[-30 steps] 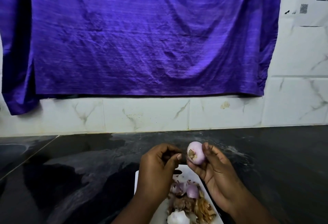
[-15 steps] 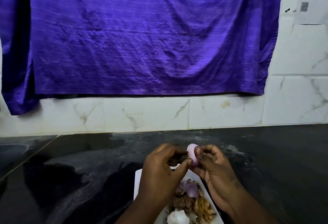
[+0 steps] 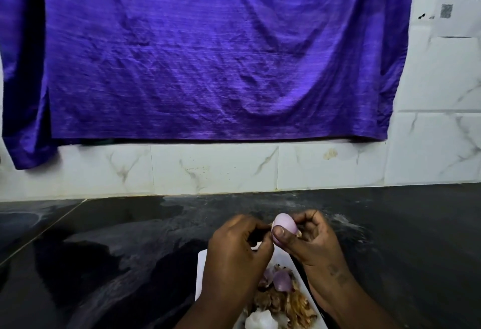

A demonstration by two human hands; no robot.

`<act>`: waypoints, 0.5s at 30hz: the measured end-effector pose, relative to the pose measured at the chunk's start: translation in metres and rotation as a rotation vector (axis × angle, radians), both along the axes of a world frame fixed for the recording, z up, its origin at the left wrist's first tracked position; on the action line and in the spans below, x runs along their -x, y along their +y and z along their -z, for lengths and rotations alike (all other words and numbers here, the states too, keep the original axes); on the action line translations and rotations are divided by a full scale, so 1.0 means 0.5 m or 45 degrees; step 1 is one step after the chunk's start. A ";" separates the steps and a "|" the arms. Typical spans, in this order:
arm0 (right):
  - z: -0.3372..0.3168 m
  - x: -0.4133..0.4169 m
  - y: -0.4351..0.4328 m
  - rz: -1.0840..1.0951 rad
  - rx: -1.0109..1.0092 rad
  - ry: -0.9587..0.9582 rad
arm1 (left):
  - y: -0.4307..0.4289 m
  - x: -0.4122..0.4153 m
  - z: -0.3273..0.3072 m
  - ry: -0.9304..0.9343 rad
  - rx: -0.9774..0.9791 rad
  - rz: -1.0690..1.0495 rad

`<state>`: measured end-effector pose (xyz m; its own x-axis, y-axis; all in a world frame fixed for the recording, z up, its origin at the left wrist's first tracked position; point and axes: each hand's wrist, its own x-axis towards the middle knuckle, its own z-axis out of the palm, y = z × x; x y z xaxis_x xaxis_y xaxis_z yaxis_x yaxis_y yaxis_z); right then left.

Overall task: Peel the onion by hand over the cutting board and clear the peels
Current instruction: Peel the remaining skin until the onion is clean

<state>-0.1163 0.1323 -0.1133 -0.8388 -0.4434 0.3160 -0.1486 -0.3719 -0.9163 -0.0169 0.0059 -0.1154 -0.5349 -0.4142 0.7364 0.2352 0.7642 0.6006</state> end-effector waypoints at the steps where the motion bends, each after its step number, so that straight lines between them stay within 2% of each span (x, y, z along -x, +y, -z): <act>1: 0.001 0.000 0.000 0.002 0.000 0.021 | 0.000 0.000 0.000 -0.012 0.005 -0.018; 4: -0.005 -0.009 0.002 -0.052 0.048 0.016 | -0.001 0.001 -0.004 -0.017 -0.018 -0.031; 10: -0.015 -0.001 0.006 -0.155 0.216 -0.212 | 0.004 -0.003 -0.014 0.003 -0.182 0.152; 15: -0.009 0.000 0.002 -0.138 0.170 -0.157 | -0.001 -0.005 -0.012 -0.005 -0.289 0.174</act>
